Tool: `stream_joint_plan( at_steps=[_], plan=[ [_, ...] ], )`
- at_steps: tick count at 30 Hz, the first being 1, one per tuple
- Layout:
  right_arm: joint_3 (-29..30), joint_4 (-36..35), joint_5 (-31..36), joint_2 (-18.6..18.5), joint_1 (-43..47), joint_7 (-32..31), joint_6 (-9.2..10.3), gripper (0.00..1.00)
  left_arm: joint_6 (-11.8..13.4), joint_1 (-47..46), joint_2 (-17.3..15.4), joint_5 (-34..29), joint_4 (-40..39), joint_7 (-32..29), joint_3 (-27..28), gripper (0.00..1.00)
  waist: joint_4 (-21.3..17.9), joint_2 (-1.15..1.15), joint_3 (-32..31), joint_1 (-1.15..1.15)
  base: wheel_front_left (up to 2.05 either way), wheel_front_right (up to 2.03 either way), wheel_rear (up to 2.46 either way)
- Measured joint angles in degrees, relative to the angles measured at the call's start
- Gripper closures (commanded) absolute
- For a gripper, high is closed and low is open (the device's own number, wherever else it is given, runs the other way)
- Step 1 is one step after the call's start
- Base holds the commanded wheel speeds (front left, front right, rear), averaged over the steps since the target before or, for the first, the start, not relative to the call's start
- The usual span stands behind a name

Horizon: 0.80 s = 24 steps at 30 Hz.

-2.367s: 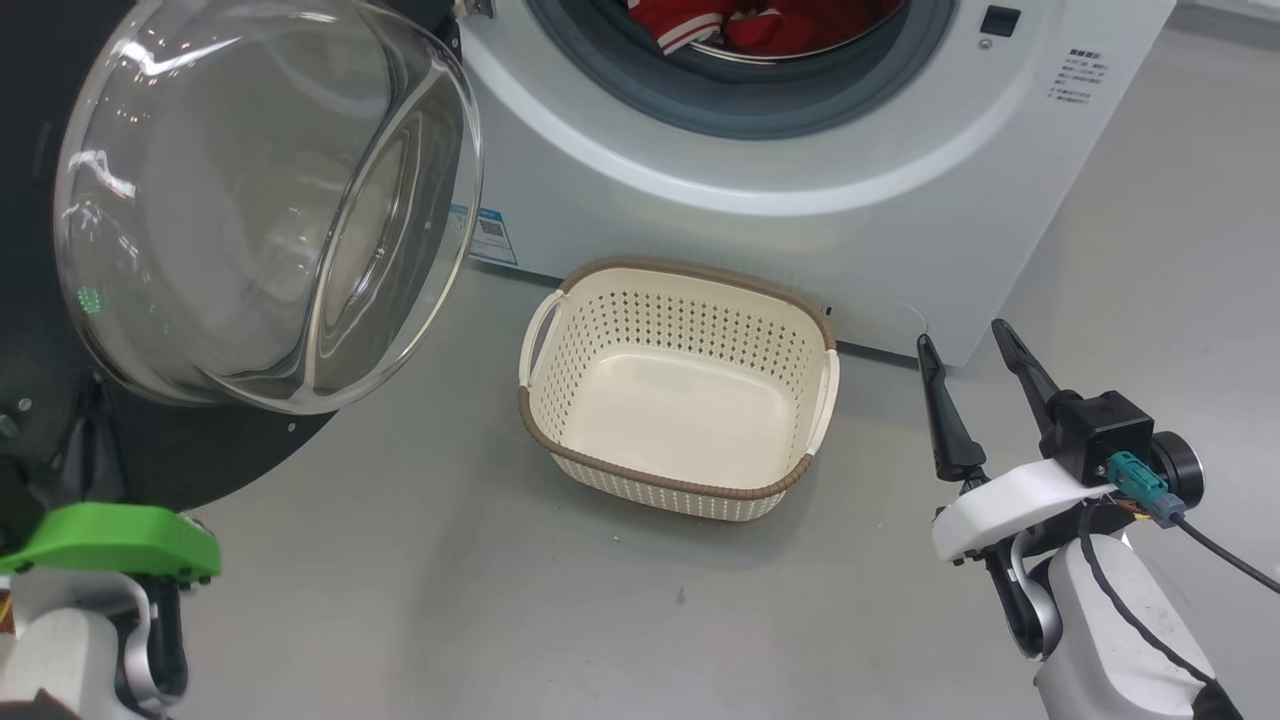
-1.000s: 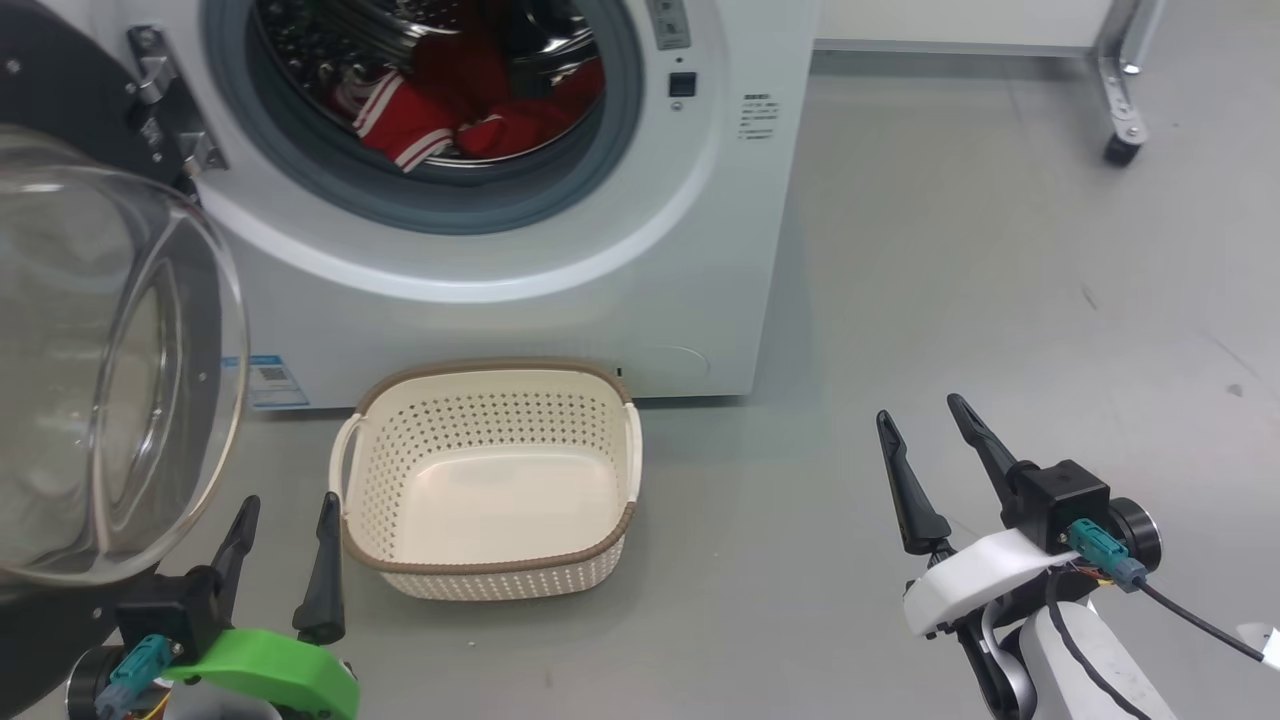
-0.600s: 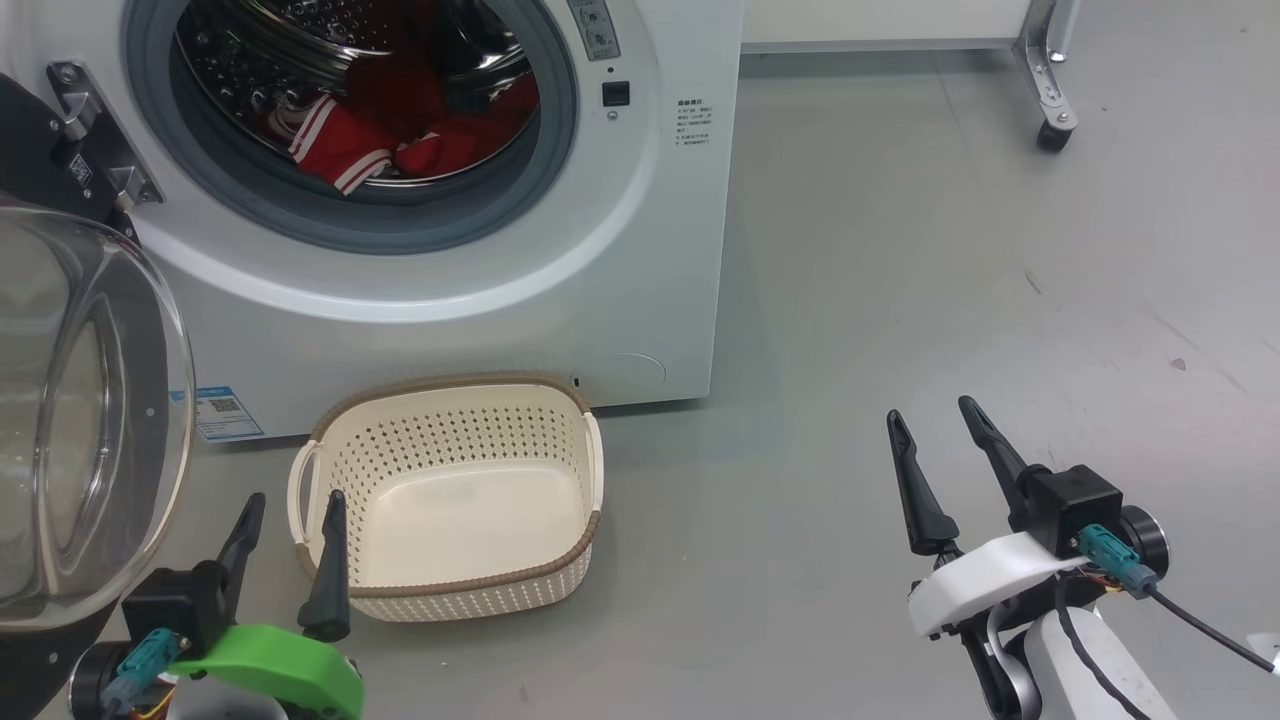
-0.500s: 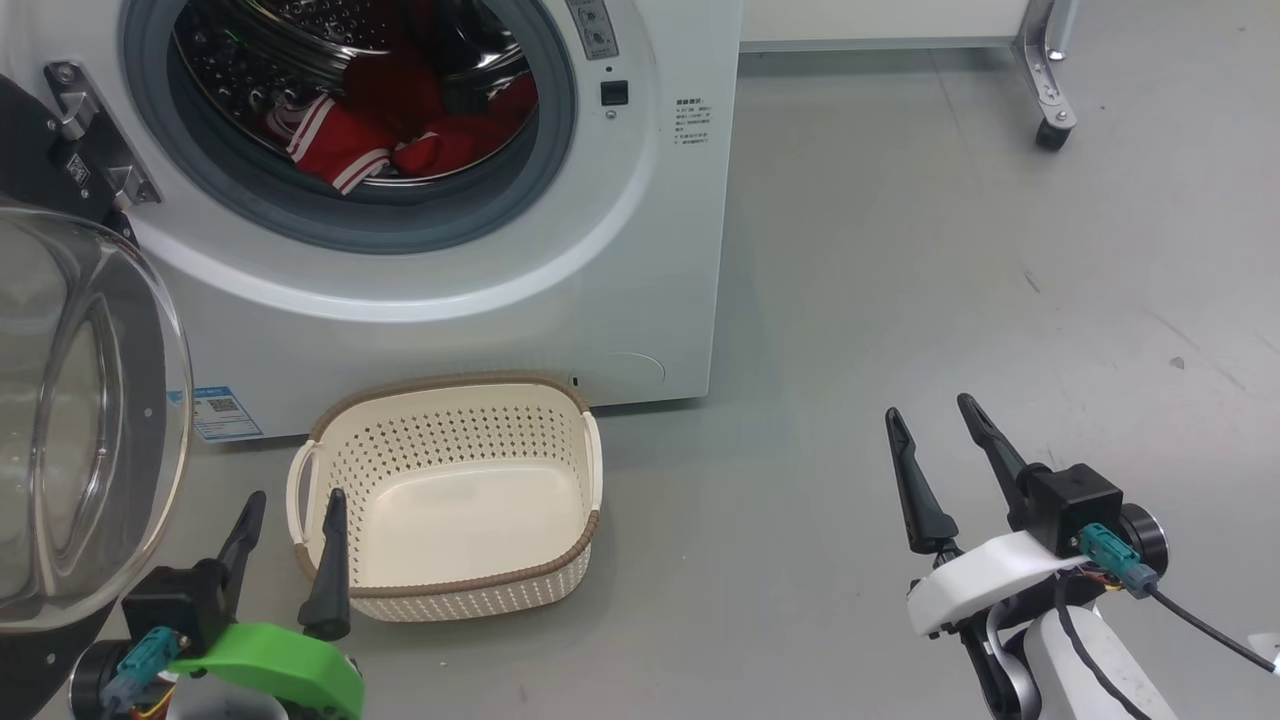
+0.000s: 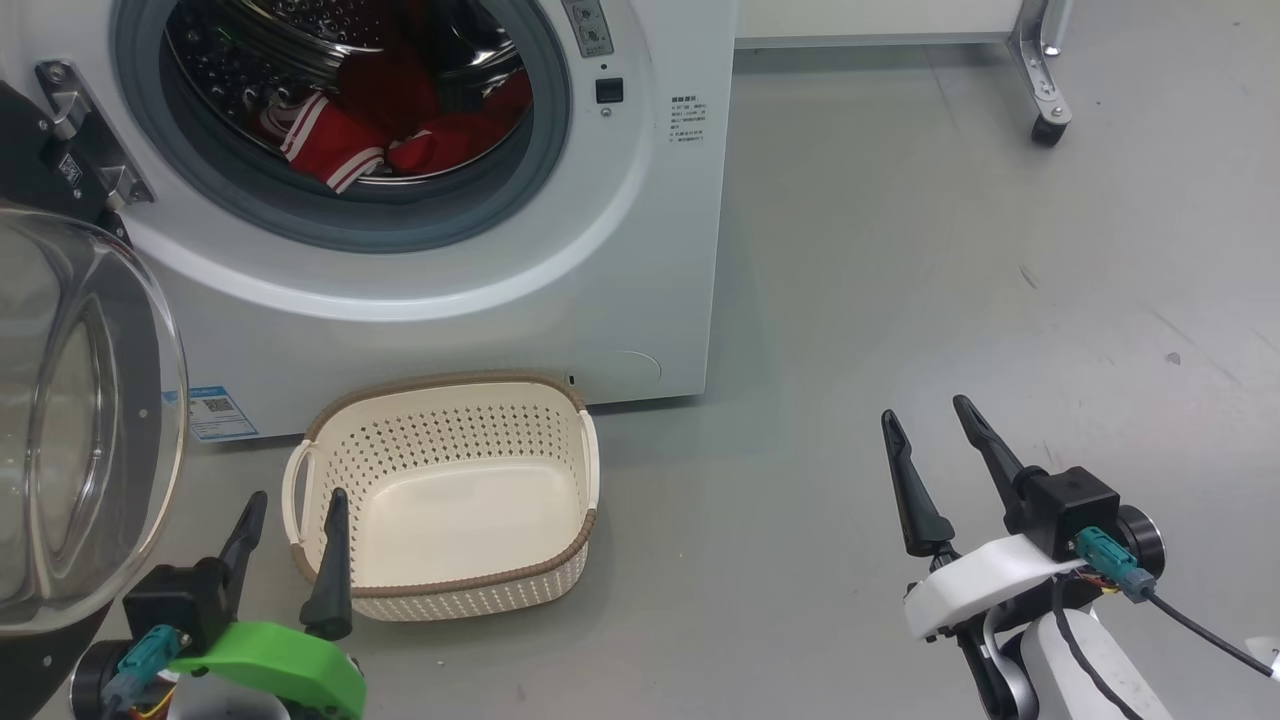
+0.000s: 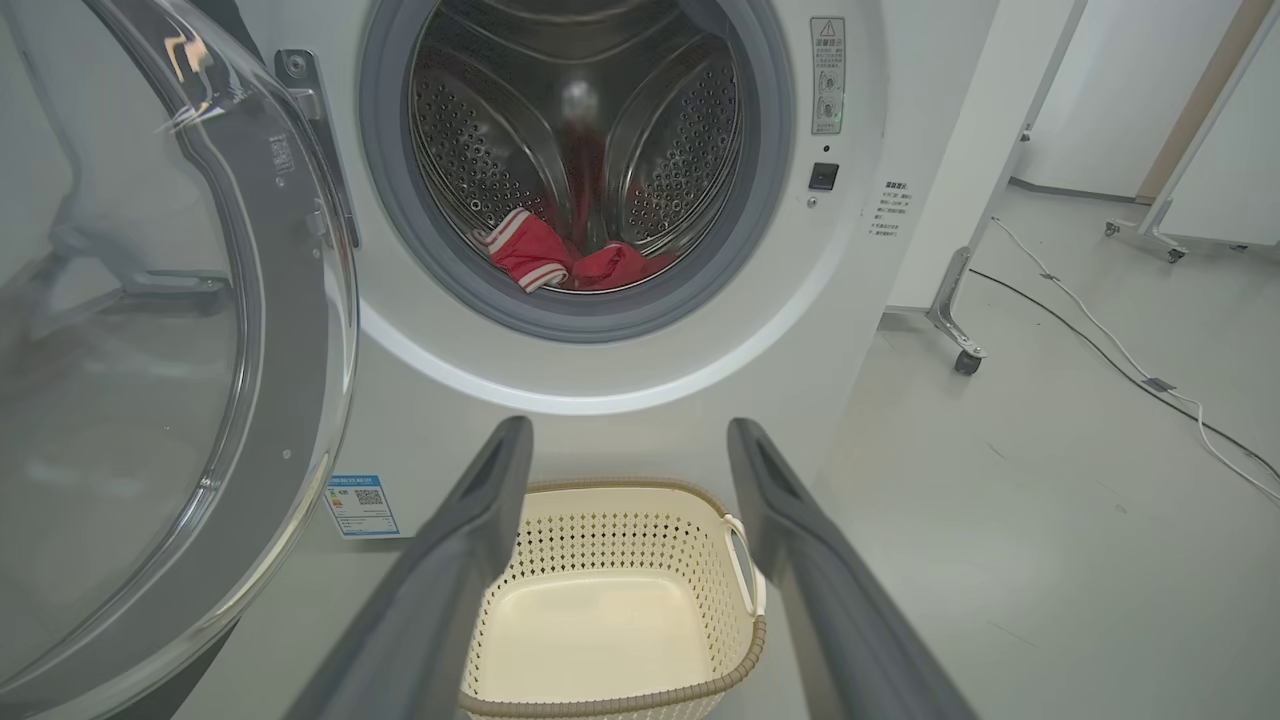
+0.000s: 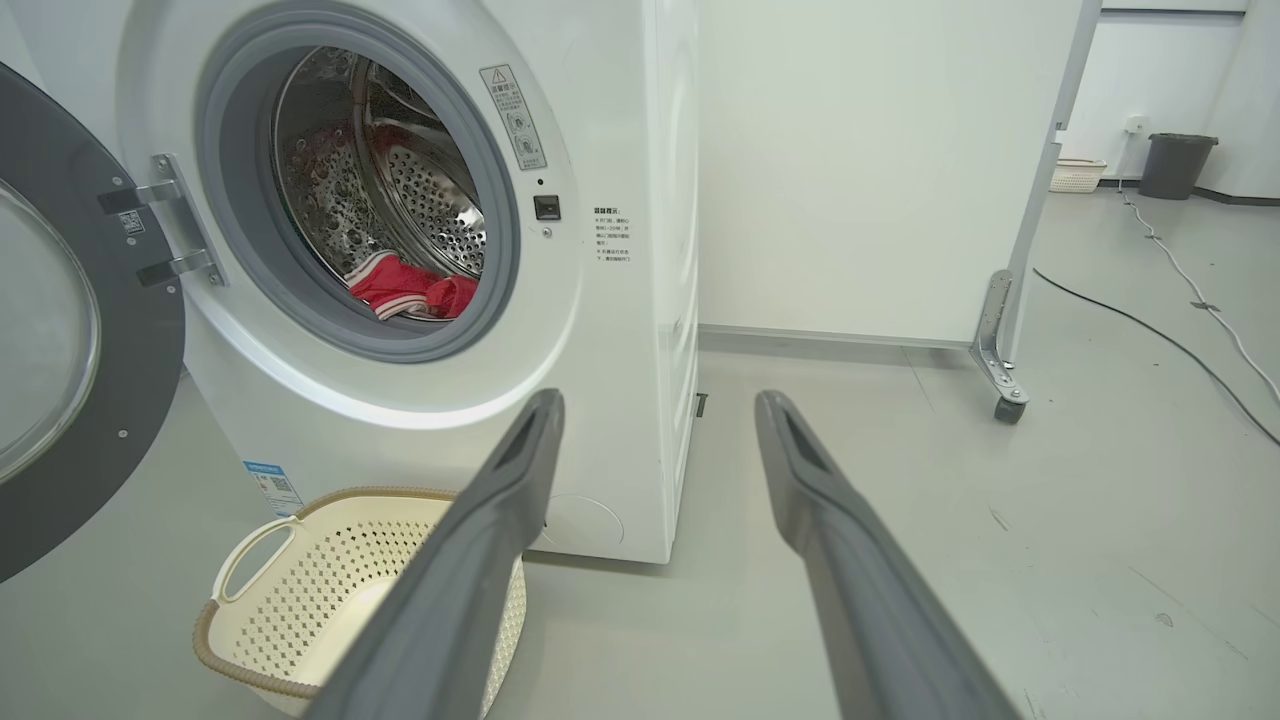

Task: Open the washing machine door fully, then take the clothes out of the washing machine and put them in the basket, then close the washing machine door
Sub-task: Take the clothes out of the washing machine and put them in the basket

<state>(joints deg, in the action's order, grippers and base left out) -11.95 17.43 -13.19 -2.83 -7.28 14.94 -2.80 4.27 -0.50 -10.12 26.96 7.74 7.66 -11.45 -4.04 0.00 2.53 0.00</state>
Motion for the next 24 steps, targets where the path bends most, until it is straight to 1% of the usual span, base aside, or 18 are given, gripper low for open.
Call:
stream_joint_plan(
  at_steps=[6, 8, 12, 22, 24],
  plan=[
    [-0.1, -0.2, -0.4, 0.0, 0.2, 0.0, 0.02, 0.0, 0.0, 0.3, 0.0, 0.0, -0.7, 0.0, -0.1, 0.0, -0.2, 0.0, 0.2, 0.0, 0.09, -0.09, 0.0],
    [-0.2, -0.3, -0.4, 0.0, 0.2, 0.0, 0.45, 0.0, 0.0, 0.3, 0.0, -0.1, -0.9, 0.0, -0.1, 0.0, -0.2, 0.0, 0.2, 0.0, 0.25, -0.25, 0.0],
    [-0.3, -0.4, -0.4, 0.0, 0.3, 0.0, 0.51, 0.0, 0.1, 0.3, 0.0, -0.8, -1.0, 0.0, -0.1, 0.0, -0.3, 0.0, 0.2, 0.0, 0.38, -0.38, 0.0],
    [-0.5, -0.6, -0.5, 0.0, 0.3, 0.0, 0.56, 0.0, 0.1, 0.4, 0.0, -0.8, -1.6, 0.0, -0.2, 0.0, -0.5, 0.0, 0.5, 0.0, 0.67, -0.67, 0.0],
    [-0.5, -0.7, -0.5, 0.0, 0.3, 0.0, 0.94, 0.0, 0.3, 0.4, 0.0, -0.8, -1.8, 0.0, -0.2, 0.0, -0.5, 0.0, 0.6, 0.0, 0.92, -0.92, 0.0]
  ],
)
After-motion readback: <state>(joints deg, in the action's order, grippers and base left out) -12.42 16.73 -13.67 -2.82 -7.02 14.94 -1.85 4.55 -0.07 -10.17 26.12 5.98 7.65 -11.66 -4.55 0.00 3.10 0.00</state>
